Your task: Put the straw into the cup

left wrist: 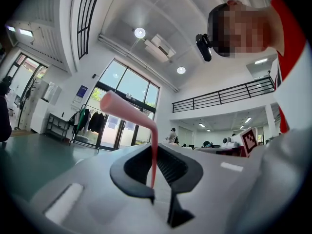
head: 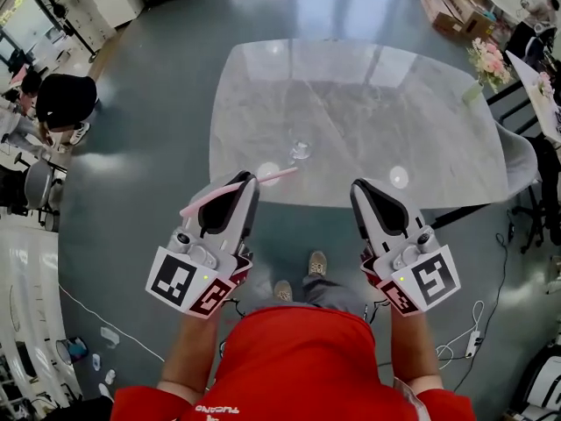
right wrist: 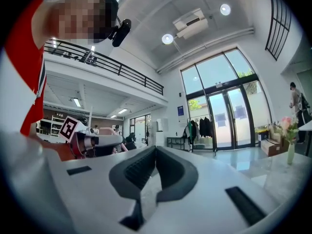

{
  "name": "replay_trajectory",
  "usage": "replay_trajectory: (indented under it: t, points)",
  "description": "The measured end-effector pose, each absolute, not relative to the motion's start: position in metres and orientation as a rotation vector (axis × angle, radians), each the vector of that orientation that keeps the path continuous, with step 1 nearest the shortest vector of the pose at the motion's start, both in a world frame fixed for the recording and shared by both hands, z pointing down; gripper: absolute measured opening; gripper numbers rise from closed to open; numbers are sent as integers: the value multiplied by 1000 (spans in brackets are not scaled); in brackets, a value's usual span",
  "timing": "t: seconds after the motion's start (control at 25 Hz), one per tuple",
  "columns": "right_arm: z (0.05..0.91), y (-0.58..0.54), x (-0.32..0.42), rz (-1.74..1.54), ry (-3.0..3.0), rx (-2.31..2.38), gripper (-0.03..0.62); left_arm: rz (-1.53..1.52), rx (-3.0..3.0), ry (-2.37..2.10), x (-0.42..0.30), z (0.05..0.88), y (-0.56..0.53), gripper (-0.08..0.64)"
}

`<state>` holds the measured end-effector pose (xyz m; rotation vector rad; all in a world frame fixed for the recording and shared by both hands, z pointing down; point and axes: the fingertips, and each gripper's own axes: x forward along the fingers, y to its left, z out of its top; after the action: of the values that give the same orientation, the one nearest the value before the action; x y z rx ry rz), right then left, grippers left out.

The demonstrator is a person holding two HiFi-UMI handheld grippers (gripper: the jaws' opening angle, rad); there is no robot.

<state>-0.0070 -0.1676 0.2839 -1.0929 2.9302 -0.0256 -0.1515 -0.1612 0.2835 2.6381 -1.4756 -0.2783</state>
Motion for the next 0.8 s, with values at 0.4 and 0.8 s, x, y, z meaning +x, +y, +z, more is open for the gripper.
replay_trajectory:
  t: [0.4,0.8]
  points:
    - [283,-214,6,-11,2960,-973,2,-221,2574,-1579,-139,295,-206,32]
    - [295,-233,17,-34,2998,-884,2,-159,2484,-1680,-136,322,-241,32]
